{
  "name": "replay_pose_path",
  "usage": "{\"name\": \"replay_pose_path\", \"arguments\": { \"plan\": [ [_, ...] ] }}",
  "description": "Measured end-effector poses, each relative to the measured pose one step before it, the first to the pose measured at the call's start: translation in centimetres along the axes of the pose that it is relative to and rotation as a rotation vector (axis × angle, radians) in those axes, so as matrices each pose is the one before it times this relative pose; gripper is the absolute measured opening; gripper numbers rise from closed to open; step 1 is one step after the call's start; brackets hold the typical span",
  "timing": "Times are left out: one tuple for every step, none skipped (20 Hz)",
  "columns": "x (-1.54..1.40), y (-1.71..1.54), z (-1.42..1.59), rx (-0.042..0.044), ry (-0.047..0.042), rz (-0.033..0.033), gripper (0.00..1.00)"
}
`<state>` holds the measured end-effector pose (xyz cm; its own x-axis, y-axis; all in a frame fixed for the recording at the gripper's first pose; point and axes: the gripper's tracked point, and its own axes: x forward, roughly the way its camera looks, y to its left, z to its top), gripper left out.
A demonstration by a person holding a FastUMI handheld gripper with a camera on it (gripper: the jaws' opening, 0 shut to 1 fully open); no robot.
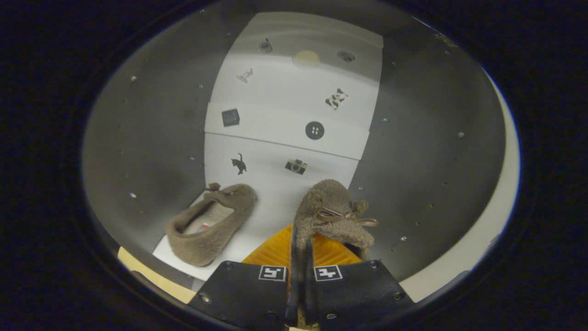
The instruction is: Open the shoe cabinet door, grab the shoes and put them into the shoe cabinet, then close the shoe cabinet door.
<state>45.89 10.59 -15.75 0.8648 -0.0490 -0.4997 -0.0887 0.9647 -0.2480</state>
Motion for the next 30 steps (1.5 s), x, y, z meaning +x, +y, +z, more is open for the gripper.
{"name": "replay_pose_path", "arguments": {
  "plan": [
    [1.041, -0.234, -0.144, -0.01008, 0.00062, 0.00159, 0.09],
    [0.884, -0.101, -0.149, 0.00492, 0.00307, 0.00228, 0.10],
    [0.788, 0.106, -0.306, 0.01075, 0.00539, 0.01107, 0.10],
    [0.309, -0.003, 0.041, 0.00360, -0.00065, 0.00542, 0.10],
    [0.829, 0.177, -0.062, 0.00123, 0.00054, 0.00765, 0.10],
    [0.307, 0.246, 0.063, -0.00667, -0.00370, 0.00810, 0.10],
    [0.263, 0.447, 0.229, 0.00499, -0.00534, 0.01885, 0.10],
    [0.241, 0.677, -0.114, 0.00991, 0.00280, 0.02650, 0.10],
    [0.143, 0.426, -0.331, 0.00823, 0.01347, 0.01734, 0.10],
    [0.020, 0.209, -0.023, -0.00057, 0.00494, 0.00791, 0.11],
    [-0.141, 0.118, 0.403, -0.00313, -0.00674, 0.00847, 0.15],
    [-0.287, 0.234, 0.033, 0.00148, -0.00012, 0.01027, 0.19],
    [-0.362, 0.054, -0.058, -0.00130, 0.00255, 0.00165, 0.24],
    [-0.520, 0.141, 0.036, 0.00275, 0.00326, 0.00526, 0.30],
    [-0.608, -0.114, -0.069, 0.00675, -0.00051, -0.00856, 0.35],
    [-0.681, -0.244, 0.135, 0.00972, -0.00544, -0.01459, 0.40],
    [-0.751, -0.534, 0.316, 0.00631, -0.01921, -0.02507, 0.45],
    [-1.009, -0.484, 0.295, 0.01373, -0.01136, -0.02199, 0.47],
    [-1.243, 0.089, 0.039, 0.01559, 0.00029, -0.00396, 0.52],
    [-1.380, 0.038, 0.047, 0.01391, 0.00145, -0.00599, 0.56],
    [-1.338, 0.303, -0.012, 0.01236, 0.00097, 0.01097, 0.63],
    [-1.589, 0.223, 0.235, 0.01266, -0.01071, 0.00852, 0.71],
    [-1.606, 0.273, 0.448, 0.00214, -0.02095, 0.01560, 0.76],
    [-1.626, -0.078, 0.662, 0.00020, -0.02862, -0.00375, 0.82],
    [-1.678, -0.178, 0.595, -0.00150, -0.02798, -0.00867, 0.82],
    [-1.734, 0.053, 0.395, -0.01248, -0.01109, -0.00431, 0.82],
    [-1.738, -0.003, 0.575, -0.00922, -0.01906, -0.00037, 0.86],
    [-1.919, 0.270, 0.875, -0.01573, -0.01403, 0.00617, 0.91],
    [-1.909, -0.035, 0.803, -0.01602, -0.02244, -0.00074, 0.95],
    [-2.031, -0.226, 1.109, -0.01809, -0.02368, -0.00795, 0.96]
  ]
}}
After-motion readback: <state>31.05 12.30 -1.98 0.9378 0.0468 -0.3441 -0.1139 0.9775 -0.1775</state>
